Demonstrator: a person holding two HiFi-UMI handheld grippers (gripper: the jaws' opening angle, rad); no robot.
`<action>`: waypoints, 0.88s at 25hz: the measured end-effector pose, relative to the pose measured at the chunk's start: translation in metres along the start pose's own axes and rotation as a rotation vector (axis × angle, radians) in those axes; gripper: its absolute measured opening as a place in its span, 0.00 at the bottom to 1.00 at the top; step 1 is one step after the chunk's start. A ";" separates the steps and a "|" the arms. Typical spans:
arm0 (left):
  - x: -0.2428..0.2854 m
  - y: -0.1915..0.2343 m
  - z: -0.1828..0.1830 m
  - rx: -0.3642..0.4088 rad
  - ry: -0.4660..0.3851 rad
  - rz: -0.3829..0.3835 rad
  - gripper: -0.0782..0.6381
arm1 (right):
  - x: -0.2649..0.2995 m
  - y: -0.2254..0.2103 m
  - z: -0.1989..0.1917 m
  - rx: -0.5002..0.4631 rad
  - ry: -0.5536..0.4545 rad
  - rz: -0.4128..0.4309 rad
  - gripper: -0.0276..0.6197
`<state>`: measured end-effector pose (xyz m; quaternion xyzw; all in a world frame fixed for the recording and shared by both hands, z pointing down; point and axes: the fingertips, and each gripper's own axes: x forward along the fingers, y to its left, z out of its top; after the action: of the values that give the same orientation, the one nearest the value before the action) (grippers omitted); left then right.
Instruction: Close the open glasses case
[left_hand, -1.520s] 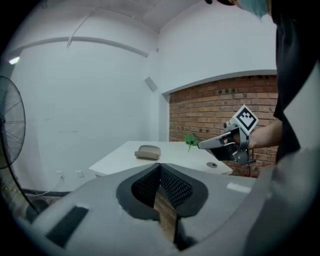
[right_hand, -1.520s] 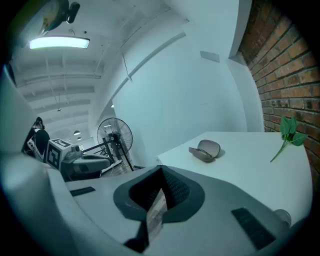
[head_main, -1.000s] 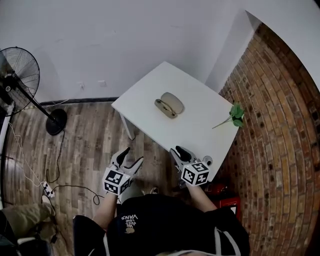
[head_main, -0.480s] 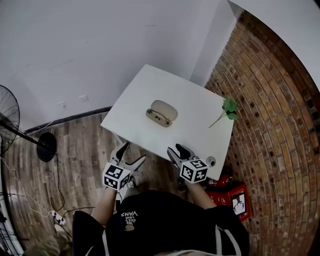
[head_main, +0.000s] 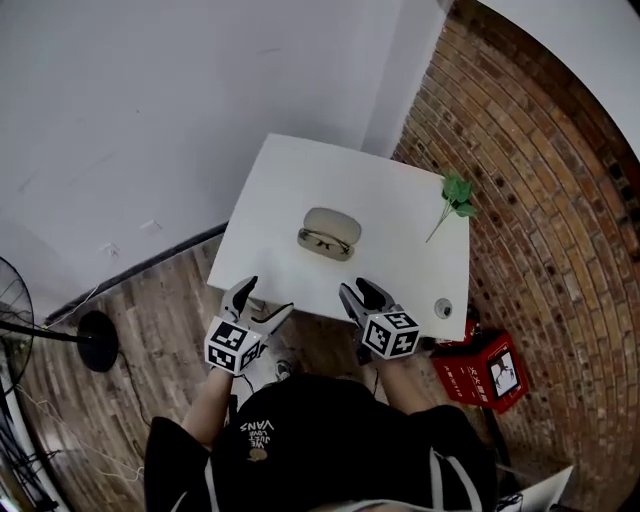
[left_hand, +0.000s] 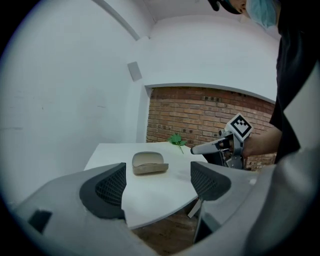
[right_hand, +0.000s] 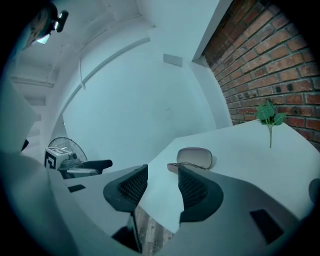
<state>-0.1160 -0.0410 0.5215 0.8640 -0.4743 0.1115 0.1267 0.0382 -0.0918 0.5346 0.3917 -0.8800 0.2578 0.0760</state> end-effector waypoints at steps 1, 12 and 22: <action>0.000 0.007 0.000 0.008 0.004 -0.015 0.67 | 0.003 0.001 -0.001 0.011 -0.010 -0.018 0.31; 0.030 0.050 -0.002 0.038 0.039 -0.139 0.74 | 0.015 -0.019 -0.004 0.058 -0.029 -0.177 0.29; 0.096 0.067 0.008 0.068 0.085 -0.230 0.81 | 0.051 -0.069 0.000 0.068 0.040 -0.178 0.28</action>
<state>-0.1220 -0.1542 0.5511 0.9110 -0.3622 0.1488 0.1295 0.0533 -0.1635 0.5786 0.4654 -0.8308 0.2875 0.1026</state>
